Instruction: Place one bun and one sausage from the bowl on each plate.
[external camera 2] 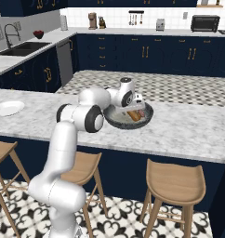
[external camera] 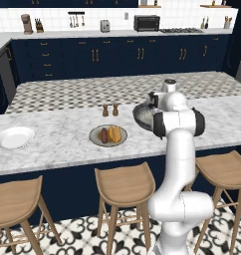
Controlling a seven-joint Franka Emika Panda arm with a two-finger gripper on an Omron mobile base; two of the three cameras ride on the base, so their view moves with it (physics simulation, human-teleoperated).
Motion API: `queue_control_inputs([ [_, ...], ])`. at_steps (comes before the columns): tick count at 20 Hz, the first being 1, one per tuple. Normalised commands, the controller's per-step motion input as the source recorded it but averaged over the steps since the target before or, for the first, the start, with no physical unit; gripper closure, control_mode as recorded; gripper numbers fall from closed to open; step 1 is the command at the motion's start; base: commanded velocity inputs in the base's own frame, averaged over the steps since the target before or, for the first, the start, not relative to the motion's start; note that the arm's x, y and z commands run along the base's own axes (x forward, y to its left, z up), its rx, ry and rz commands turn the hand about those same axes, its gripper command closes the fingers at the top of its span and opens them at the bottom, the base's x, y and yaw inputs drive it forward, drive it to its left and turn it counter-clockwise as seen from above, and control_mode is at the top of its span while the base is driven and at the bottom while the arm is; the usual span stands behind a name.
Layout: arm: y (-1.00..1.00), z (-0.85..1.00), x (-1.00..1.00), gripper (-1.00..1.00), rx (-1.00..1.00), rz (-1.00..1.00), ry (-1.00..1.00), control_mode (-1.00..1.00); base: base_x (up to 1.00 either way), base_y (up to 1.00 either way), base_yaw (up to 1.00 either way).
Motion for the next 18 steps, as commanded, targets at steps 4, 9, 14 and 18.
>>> queue_control_inputs([
  [4, 0.0, -0.3, 0.13, -1.0, 0.0, 0.0, 0.0, -1.0, 0.0, 0.0, 0.0],
  [9, 0.0, -0.03, 0.27, -1.0, 0.0, 0.0, 0.0, -1.0, 0.0, 0.0, 0.0],
  [14, 0.0, 0.0, 0.25, -1.0, 0.0, 0.0, 0.0, -1.0, 0.0, 0.0, 0.0],
  [18, 0.0, 0.0, 0.21, -1.0, 0.0, 0.0, 0.0, -1.0, 0.0, 0.0, 0.0],
])
